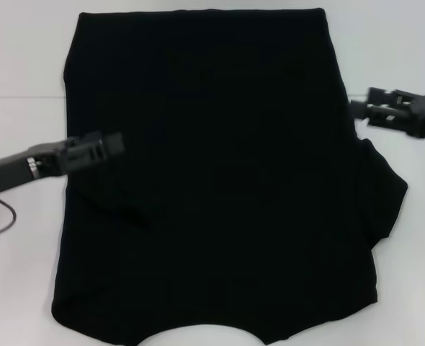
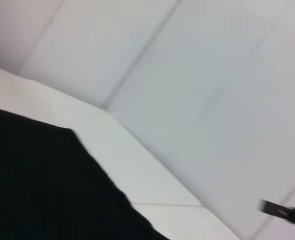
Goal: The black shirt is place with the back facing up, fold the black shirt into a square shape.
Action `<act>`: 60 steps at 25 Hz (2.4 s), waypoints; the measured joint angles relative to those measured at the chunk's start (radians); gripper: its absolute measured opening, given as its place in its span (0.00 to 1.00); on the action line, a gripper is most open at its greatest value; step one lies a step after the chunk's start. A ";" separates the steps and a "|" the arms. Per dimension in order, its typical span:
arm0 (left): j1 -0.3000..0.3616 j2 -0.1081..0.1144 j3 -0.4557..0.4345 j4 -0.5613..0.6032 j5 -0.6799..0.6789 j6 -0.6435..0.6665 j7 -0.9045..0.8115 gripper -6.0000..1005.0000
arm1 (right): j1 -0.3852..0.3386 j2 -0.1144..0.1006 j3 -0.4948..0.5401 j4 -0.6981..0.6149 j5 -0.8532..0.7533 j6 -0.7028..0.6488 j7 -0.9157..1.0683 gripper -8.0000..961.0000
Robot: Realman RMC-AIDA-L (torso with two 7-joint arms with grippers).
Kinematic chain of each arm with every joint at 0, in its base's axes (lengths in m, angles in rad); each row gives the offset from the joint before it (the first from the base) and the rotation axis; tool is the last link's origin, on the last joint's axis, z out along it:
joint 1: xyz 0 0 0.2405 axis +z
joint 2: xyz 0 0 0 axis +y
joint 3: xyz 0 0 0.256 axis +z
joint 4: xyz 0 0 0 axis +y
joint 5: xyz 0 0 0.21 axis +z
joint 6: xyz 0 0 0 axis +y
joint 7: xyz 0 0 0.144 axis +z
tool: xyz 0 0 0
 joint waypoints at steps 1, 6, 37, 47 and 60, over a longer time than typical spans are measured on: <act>0.004 -0.003 0.004 -0.004 0.000 0.020 0.034 0.54 | 0.001 -0.009 -0.004 0.000 -0.012 0.029 0.048 0.92; -0.001 -0.009 0.029 -0.077 -0.002 0.114 0.250 0.77 | 0.022 -0.055 -0.016 -0.004 -0.127 0.132 0.292 0.92; -0.047 -0.022 0.134 -0.140 0.141 -0.601 -0.119 0.95 | 0.029 -0.033 -0.029 -0.041 -0.219 0.155 0.365 0.92; -0.047 -0.025 0.151 -0.145 0.141 -0.645 -0.117 0.95 | 0.028 -0.034 -0.029 -0.037 -0.219 0.156 0.358 0.92; -0.047 -0.025 0.155 -0.152 0.141 -0.669 -0.113 0.95 | 0.027 -0.034 -0.029 -0.031 -0.218 0.166 0.356 0.92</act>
